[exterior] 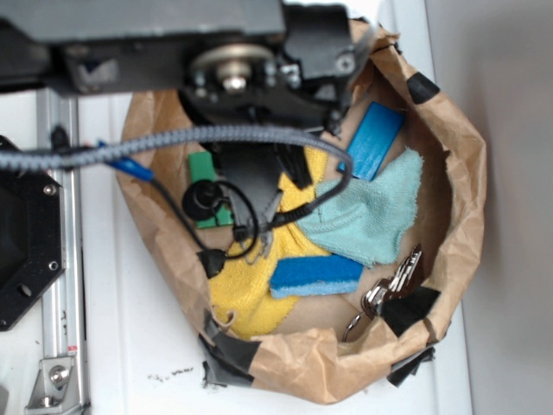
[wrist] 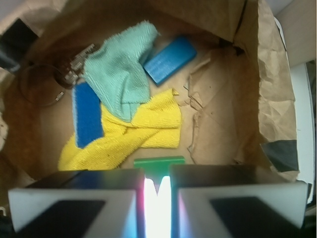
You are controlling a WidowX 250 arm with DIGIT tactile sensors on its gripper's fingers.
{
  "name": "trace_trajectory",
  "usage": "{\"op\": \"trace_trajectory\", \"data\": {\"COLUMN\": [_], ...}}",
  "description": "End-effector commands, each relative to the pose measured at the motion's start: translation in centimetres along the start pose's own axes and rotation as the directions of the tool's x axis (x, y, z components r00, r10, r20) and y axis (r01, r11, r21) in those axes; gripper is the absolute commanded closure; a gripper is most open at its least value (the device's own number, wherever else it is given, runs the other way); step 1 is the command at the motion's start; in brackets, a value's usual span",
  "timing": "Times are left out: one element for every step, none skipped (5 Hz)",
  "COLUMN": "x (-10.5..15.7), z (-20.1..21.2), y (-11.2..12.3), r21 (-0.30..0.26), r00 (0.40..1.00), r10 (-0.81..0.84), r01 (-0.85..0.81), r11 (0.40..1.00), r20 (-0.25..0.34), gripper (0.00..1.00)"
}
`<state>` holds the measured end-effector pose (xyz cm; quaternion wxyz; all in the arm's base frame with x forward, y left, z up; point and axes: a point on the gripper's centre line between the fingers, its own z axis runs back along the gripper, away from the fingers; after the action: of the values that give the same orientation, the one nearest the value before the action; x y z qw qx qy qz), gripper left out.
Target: Grab the blue block.
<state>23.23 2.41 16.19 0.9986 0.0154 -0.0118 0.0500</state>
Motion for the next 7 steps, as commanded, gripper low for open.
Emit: {"op": "trace_trajectory", "data": {"x": [3.2, 4.1, 4.6, 4.2, 3.3, 3.4, 5.7], "z": [-5.1, -7.6, -9.0, -9.6, -9.0, -8.8, -10.4], "y": [0.2, 0.7, 1.9, 3.5, 5.5, 5.7, 4.6], "r21": [0.137, 0.063, 0.071, 0.025, 0.025, -0.016, -0.052], "r00": [0.995, 0.987, 0.918, 0.79, 0.71, 0.668, 0.683], "r10": [-0.103, 0.149, 0.388, 0.607, 0.691, 0.73, 0.72], "r01": [0.102, -0.152, -0.394, -0.611, -0.7, -0.736, -0.72], "r11": [0.985, 0.986, 0.916, 0.791, 0.714, 0.677, 0.692], "r20": [-0.005, 0.05, 0.077, 0.084, 0.136, 0.146, 0.121], "gripper": [0.0, 0.0, 0.0, 0.0, 0.0, 0.0, 0.0]}}
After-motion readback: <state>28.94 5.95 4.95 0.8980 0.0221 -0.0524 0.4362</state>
